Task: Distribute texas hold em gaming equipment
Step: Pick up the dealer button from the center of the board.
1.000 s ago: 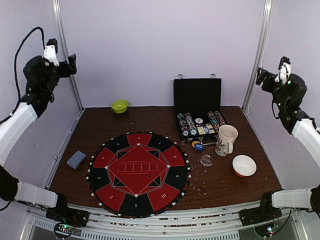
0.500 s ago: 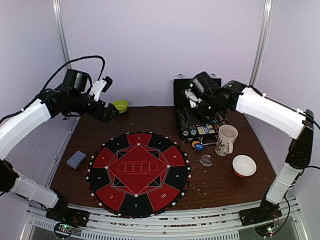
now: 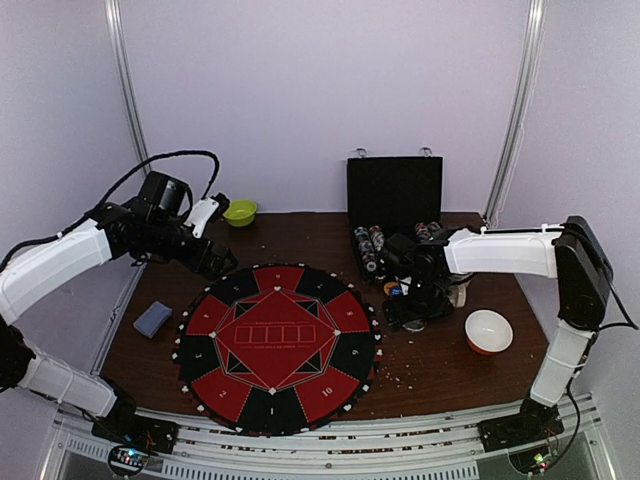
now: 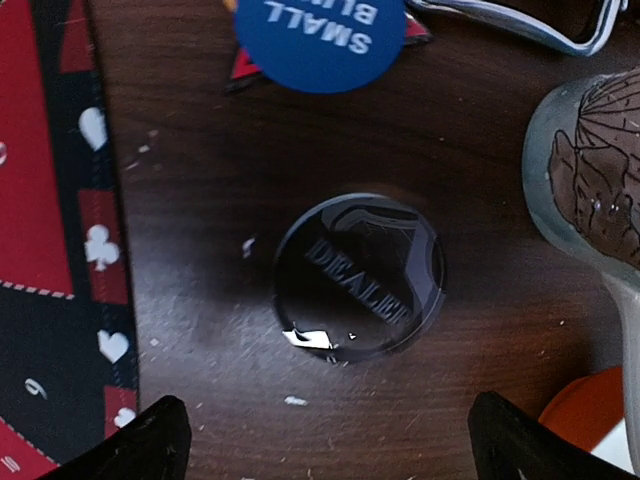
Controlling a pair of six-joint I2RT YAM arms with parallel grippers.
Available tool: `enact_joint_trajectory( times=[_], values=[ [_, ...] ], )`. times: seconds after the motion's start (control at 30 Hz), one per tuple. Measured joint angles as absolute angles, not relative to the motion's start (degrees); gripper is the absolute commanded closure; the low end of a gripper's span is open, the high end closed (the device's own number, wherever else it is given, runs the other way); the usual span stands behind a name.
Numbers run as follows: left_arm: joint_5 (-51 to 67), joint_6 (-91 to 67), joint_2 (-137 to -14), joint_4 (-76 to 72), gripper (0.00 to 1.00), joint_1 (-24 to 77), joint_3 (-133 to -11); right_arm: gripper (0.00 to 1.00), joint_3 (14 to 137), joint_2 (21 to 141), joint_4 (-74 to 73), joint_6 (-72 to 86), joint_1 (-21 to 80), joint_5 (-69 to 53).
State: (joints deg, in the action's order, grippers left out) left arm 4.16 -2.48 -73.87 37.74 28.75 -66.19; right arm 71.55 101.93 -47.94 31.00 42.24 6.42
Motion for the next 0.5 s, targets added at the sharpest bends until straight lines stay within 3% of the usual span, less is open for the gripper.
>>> enact_joint_trajectory(
  times=[0.17, 0.37, 0.5],
  values=[
    [4.75, -2.37, -73.87, 36.01, 0.02, 28.75, -65.36, 0.05, 67.92, 102.89, -42.68, 31.92, 38.02, 5.93],
    [4.80, -2.00, -73.87, 34.65, 0.02, 28.75, -64.88, 0.25, 66.41, 105.23, -37.67, 31.88, 36.47, 3.51],
    [4.75, -1.83, -73.87, 34.30, 0.02, 28.75, -64.88, 0.31, 66.37, 105.43, -35.86, 31.55, 36.34, 2.74]
  ],
)
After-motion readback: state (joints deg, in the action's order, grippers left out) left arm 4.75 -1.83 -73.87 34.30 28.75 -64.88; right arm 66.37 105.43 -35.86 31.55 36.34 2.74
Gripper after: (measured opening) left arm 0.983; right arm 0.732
